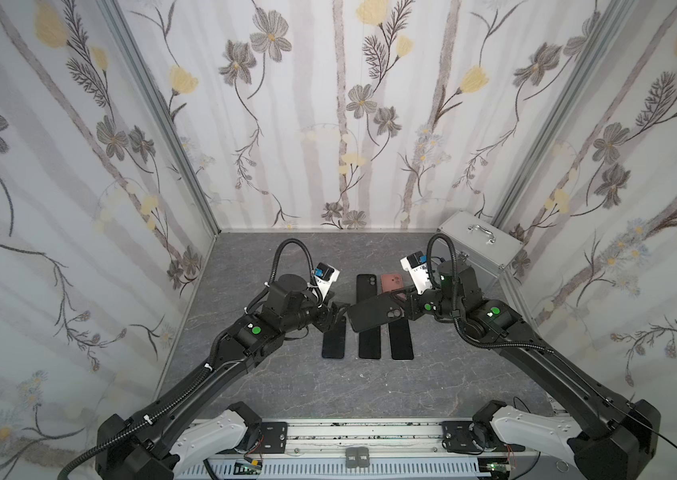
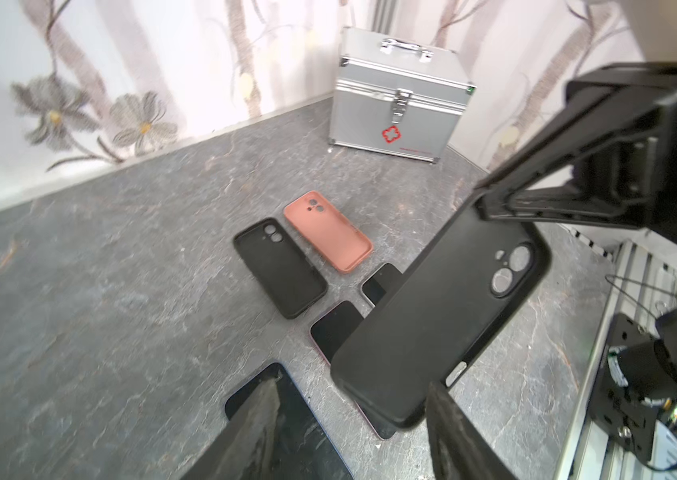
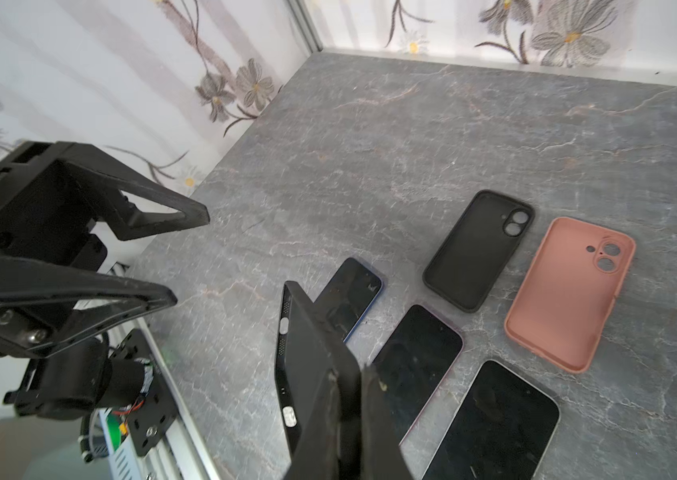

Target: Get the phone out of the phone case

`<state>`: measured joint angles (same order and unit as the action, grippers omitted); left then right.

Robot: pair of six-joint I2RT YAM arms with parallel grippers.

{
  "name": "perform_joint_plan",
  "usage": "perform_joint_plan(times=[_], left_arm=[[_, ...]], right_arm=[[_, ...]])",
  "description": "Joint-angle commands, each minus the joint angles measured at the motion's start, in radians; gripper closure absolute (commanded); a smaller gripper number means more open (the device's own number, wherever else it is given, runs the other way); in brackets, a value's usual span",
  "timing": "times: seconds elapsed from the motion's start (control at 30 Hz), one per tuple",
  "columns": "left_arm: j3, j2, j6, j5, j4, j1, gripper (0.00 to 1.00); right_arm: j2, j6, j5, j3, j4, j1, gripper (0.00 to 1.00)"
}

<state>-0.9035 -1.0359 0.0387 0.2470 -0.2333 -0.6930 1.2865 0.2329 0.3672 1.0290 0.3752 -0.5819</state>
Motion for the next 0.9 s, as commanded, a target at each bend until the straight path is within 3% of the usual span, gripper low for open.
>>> perform_joint_plan(times=[0.0,0.2,0.6,0.87], left_arm=[[-0.021,-0.001,0.139,-0.052,-0.004,-0.045,0.42],[-0.041,-0.056,0.191,-0.013,-0.006,-0.105,0.45],[-0.047,-0.119,0.203,0.061,-0.009,-0.139,0.57],[-0.036,-0.135,0.198,0.076,-0.011,-0.146,0.80]], right_arm=[[-0.002,-0.071,0.154,0.022,0.068,0.002,1.00],[-0.001,-0.087,0.241,0.033,0.100,0.010,1.00],[0.000,-0.091,0.270,0.035,0.110,0.023,1.00],[-0.007,-0.097,0.282,0.027,0.110,0.024,1.00]])
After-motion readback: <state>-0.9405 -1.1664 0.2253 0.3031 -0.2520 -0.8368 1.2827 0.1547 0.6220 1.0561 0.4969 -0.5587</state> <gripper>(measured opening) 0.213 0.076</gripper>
